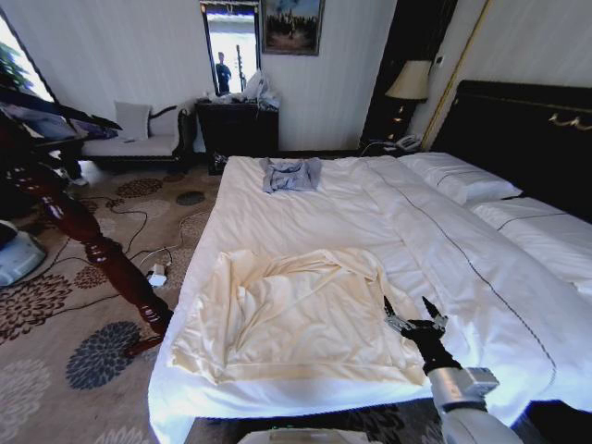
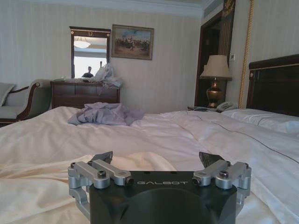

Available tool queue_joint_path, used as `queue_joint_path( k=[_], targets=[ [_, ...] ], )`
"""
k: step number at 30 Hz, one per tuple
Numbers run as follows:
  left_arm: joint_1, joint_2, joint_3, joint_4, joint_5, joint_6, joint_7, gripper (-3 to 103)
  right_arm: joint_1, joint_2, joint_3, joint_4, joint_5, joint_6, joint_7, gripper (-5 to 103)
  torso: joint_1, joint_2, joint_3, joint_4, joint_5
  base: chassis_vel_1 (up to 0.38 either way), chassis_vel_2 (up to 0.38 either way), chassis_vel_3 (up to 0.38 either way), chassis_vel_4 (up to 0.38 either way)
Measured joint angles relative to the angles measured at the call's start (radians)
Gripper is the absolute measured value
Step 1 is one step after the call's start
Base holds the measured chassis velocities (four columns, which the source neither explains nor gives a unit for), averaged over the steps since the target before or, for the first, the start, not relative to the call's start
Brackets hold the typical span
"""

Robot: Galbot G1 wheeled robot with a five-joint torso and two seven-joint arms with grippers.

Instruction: Pick up the clothes from the bed and hang them on the clothes hanger.

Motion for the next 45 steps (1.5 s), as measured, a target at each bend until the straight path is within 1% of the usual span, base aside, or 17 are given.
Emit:
queue_joint_path(
  k=[5,10,14,16,19,25,27,29,30,32,33,34,38,39,42,44,45],
  targets=[
    [-0.027,0.03,-0.006,0.007,-0.036,0.031,-0.01,99,0.006,0.006,-0.004,-0.002,-0.004,0.001,0.0,100,0.0,0.0,0.0,0.0001,0.0001,0.0,0.0,0.0,0.0],
    [-0.08,0.054,0.028,0.037,-0.051,0.055,-0.019,99,0.009,0.012,-0.009,-0.001,-0.007,0.0,0.0,100,0.0,0.0,0.0,0.0001,-0.0001,0.0,0.0,0.0,0.0],
    [-0.15,0.075,0.098,0.06,-0.055,0.082,-0.023,99,0.008,0.02,-0.009,0.001,-0.014,0.0,-0.001,100,0.0,0.0,0.0,0.0001,-0.0001,0.0,0.0,0.0,0.0],
    [-0.157,0.078,0.106,0.062,-0.055,0.085,-0.024,99,0.008,0.021,-0.009,0.002,-0.014,0.0,-0.001,100,0.0,0.0,0.0,0.0001,0.0,0.0,0.0,0.0,0.0],
    [-0.231,0.102,0.187,0.08,-0.057,0.116,-0.032,99,0.011,0.027,-0.01,0.004,-0.015,0.0,-0.001,100,0.0,0.0,0.0,0.0,-0.0001,0.0,0.0,0.0,0.0],
    [-0.275,0.122,0.232,0.092,-0.061,0.136,-0.036,94,0.01,0.04,-0.019,0.005,-0.029,0.004,-0.002,100,0.0,0.0,0.0,0.0,0.0,0.0,0.0,0.0,0.0],
    [-0.279,0.123,0.233,0.09,-0.064,0.139,-0.036,88,0.005,0.045,-0.024,0.005,-0.041,0.011,-0.003,100,0.0,0.0,0.0,0.0001,-0.0001,0.0,0.0,0.0,0.0],
    [-0.278,0.121,0.231,0.085,-0.066,0.14,-0.036,76,0.004,0.048,-0.027,0.005,-0.048,0.013,-0.003,100,0.0,0.0,0.0,0.0001,-0.0001,0.0,0.0,0.0,0.0],
    [-0.278,0.121,0.231,0.085,-0.066,0.14,-0.036,76,0.004,0.048,-0.027,0.005,-0.048,0.013,-0.003,100,0.0,0.0,0.0,0.0001,-0.0001,0.0,0.0,0.0,0.0],
    [-0.278,0.121,0.226,0.085,-0.066,0.14,-0.035,72,0.004,0.049,-0.031,0.004,-0.052,0.014,-0.004,100,0.0,0.0,0.0,0.0001,0.0,0.0,0.0,0.0,0.0],
    [-0.278,0.123,0.224,0.085,-0.066,0.14,-0.035,66,0.005,0.049,-0.033,0.004,-0.055,0.014,-0.004,100,0.0,0.0,0.0,0.0001,-0.0001,0.0,0.0,0.0,0.0],
    [-0.278,0.123,0.224,0.085,-0.066,0.14,-0.035,66,0.005,0.049,-0.033,0.004,-0.055,0.014,-0.004,100,0.0,0.0,0.0,0.0001,-0.0001,0.0,0.0,0.0,0.0],
    [-0.274,0.133,0.218,0.084,-0.06,0.135,-0.027,44,0.002,0.052,-0.041,0.004,-0.065,0.015,-0.004,100,0.0,0.0,0.0,0.0001,0.0,0.0,0.0,0.0,0.0],
    [-0.274,0.133,0.218,0.084,-0.06,0.135,-0.027,44,0.002,0.052,-0.041,0.004,-0.065,0.015,-0.004,100,0.0,0.0,0.0,0.0001,0.0,0.0,0.0,0.0,0.0],
    [-0.275,0.137,0.218,0.084,-0.06,0.134,-0.024,29,0.0,0.054,-0.043,0.003,-0.069,0.018,-0.004,100,0.0,0.0,0.0,-0.0003,0.0001,0.0,0.0,0.0,0.0],
    [-0.276,0.138,0.217,0.085,-0.06,0.134,-0.024,29,-0.002,0.054,-0.043,0.003,-0.07,0.018,-0.004,100,0.0,0.0,0.0,0.0001,0.0001,0.0,0.0,0.0,0.0],
    [-0.277,0.138,0.217,0.085,-0.06,0.134,-0.025,24,-0.002,0.055,-0.043,0.003,-0.071,0.019,-0.004,100,0.0,0.0,0.0,0.0001,-0.0001,0.0,0.0,0.0,0.0]
  ],
)
